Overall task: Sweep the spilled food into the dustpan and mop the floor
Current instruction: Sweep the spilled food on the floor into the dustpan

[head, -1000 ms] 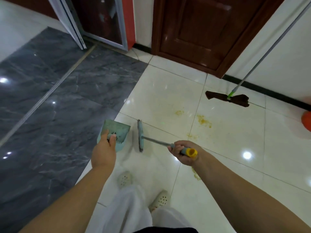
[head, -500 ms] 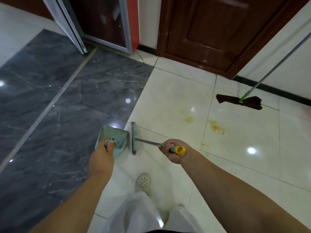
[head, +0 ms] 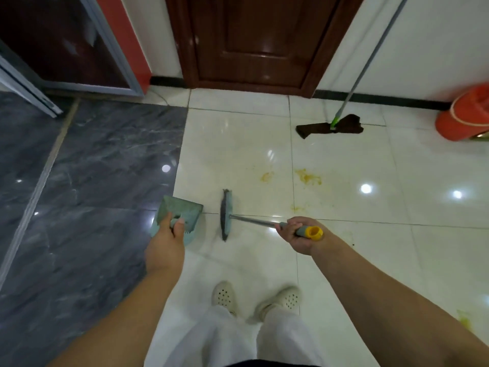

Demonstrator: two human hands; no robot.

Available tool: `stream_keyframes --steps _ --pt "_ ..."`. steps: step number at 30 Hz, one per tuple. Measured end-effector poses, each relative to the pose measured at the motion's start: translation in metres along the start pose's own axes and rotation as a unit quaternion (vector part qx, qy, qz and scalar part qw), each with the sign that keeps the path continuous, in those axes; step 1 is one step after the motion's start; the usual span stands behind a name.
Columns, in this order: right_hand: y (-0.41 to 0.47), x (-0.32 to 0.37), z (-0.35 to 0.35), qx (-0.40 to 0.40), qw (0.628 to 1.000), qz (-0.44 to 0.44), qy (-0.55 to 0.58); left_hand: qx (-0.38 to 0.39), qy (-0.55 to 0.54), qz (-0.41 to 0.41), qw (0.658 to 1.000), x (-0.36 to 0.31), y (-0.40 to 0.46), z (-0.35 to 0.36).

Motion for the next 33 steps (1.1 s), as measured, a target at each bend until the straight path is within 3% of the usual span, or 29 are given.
stream_keyframes --steps 18,26,33 --pt "-0.030 0.188 -0.188 -0.055 0.976 -0.071 0.197 0.069 0.044 0.113 0.990 -0.168 -0.066 0.140" --pt "-0.064 0.231 -0.272 -0.112 0.947 -0.122 0.276 0.106 0.074 0.150 0.980 -0.223 -0.105 0.189" --pt "-0.090 0.252 -0.300 -0.104 0.938 -0.140 0.298 0.117 0.075 0.170 0.976 -0.253 -0.125 0.219"
Point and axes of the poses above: each hand's wrist, its own y-axis towards the middle knuckle, its own z-axis out of the palm, x = y × z, the point moved 3 cm from there along y, towards the middle knuckle, and after that the axes turned 9 degrees about -z, right-handed, at the moved point
